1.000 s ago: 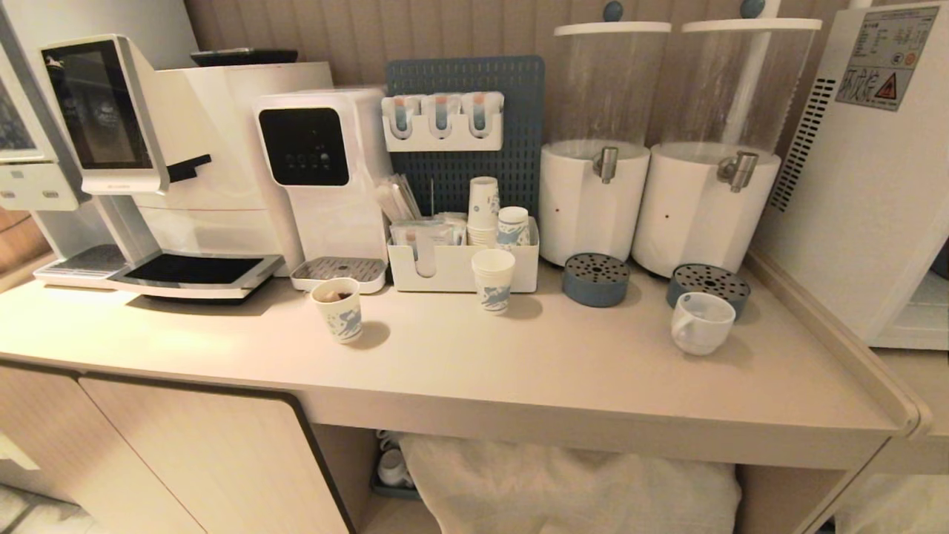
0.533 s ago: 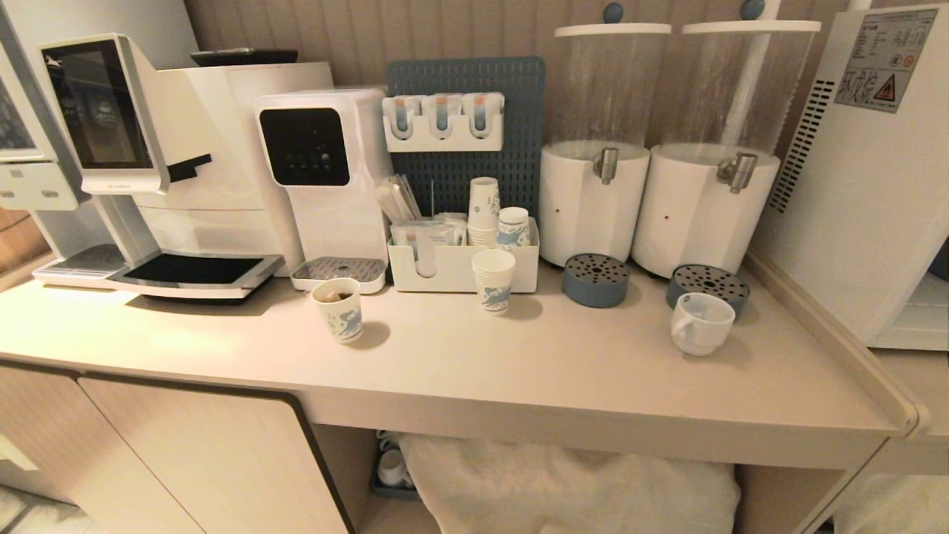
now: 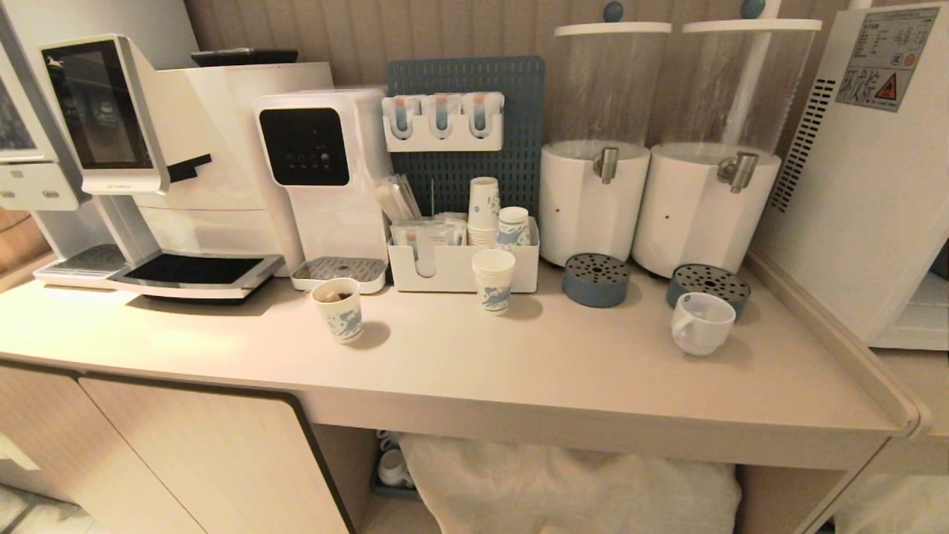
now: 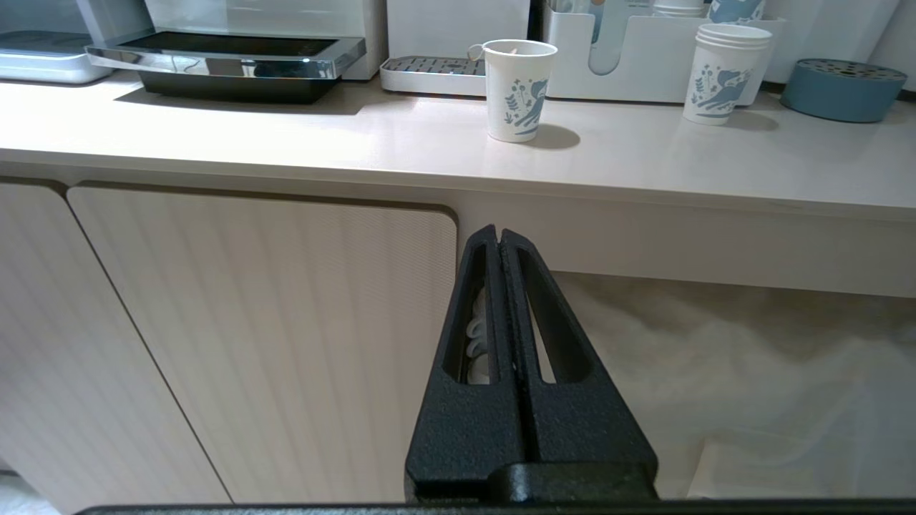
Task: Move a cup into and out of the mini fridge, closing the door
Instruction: Put the ceramic cup in the freezer
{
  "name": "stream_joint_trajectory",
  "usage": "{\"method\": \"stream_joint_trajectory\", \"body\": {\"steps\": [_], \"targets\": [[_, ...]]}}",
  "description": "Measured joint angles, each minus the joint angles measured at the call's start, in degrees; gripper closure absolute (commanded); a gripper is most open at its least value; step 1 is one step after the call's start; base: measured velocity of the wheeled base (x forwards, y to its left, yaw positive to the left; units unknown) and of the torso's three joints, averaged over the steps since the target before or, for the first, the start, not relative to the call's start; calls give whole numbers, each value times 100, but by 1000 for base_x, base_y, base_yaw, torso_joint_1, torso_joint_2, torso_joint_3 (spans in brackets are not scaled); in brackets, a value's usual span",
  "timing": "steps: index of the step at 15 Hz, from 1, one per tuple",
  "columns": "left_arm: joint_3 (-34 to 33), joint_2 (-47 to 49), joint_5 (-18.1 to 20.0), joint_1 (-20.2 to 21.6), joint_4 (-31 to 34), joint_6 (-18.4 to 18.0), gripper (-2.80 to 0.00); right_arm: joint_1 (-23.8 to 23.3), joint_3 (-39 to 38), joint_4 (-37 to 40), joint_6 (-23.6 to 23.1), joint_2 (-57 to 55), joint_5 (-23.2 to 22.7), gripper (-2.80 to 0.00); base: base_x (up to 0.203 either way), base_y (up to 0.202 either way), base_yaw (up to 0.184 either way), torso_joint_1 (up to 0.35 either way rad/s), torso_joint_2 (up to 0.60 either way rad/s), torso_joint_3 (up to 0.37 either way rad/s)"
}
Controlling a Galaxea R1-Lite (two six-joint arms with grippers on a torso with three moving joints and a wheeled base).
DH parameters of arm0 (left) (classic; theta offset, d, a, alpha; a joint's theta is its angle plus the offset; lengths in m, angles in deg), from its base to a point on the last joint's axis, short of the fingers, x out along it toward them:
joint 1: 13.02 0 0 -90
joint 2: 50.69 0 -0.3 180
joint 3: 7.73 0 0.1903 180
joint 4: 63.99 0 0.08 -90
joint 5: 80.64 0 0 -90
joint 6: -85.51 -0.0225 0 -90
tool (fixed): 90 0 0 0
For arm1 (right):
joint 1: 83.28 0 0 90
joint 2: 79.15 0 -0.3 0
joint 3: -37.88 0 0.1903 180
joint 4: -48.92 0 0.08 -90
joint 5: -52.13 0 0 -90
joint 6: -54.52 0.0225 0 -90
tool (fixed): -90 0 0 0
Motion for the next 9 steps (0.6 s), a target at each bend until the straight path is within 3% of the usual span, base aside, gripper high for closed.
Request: {"method": "stream_joint_trajectory", "body": {"steps": [5, 7, 9], "targets": [[0, 0, 0, 0, -1, 2, 0, 154, -318, -693, 1391, -1242, -146, 0, 0, 0, 0, 0, 0, 0], [0, 0, 2, 2, -12, 11, 0, -338, -412, -970, 1815, -1847, -516, 0, 0, 0, 0, 0, 0, 0], [0, 0, 2, 5, -16, 16, 0, -1394, -778, -1352, 1633, -2325, -1333, 0, 0, 0, 0, 0, 0, 0]]}}
